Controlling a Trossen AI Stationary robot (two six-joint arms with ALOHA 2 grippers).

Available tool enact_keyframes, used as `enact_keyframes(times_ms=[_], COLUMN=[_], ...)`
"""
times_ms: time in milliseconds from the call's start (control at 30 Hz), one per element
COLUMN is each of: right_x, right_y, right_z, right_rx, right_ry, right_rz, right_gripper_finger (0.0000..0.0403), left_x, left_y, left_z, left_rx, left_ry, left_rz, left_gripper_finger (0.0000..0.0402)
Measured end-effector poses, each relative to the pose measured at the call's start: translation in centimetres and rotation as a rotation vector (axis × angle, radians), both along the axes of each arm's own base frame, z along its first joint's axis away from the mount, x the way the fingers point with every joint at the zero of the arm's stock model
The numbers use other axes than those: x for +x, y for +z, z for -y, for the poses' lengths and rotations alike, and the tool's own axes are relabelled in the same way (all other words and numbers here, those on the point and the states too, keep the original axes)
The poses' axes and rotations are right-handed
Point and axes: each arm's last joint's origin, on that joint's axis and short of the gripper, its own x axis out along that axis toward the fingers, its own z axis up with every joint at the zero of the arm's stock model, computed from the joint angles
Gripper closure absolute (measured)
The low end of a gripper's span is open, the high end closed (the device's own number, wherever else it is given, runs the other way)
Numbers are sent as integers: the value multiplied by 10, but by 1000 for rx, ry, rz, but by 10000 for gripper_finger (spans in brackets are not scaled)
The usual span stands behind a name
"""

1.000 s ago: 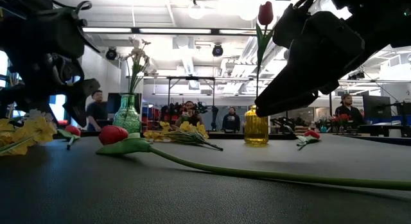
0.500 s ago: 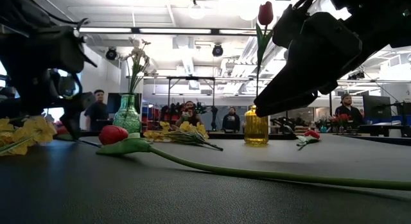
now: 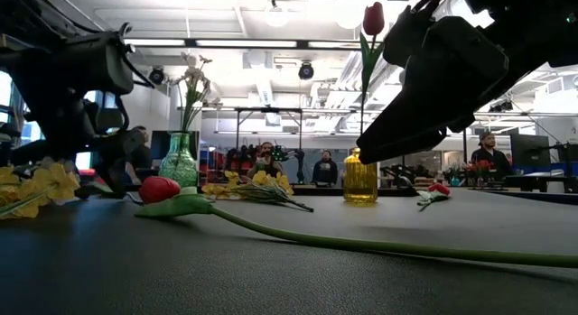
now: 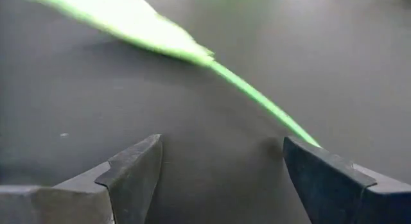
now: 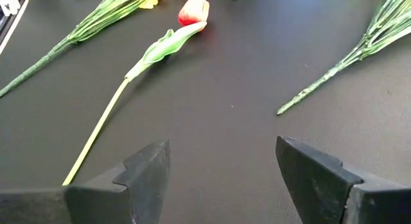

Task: Sort flowers into vase by color
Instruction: Put the left pink flower into the yellow vase

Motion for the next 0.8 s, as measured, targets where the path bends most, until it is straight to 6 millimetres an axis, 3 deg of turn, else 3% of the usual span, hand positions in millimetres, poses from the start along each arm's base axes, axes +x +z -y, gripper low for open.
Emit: enact_keyframes(times_ms=[200,500,800], right_x=[0,0,0], right_y=[0,0,0], right_z=[0,0,0], right_rx=[0,4,4], right_ry=[0,-2,-2], right_rz=[0,1,1], right_gripper_finger=[137,137,137], left_x=[13,10,11], left_y=[4,7,-7], left_z=[7,4,-12], left_rx=[-44,74,157], left_ry=[-169,76,189], left_rz=[78,195,104], left_gripper_finger=[92,92,119])
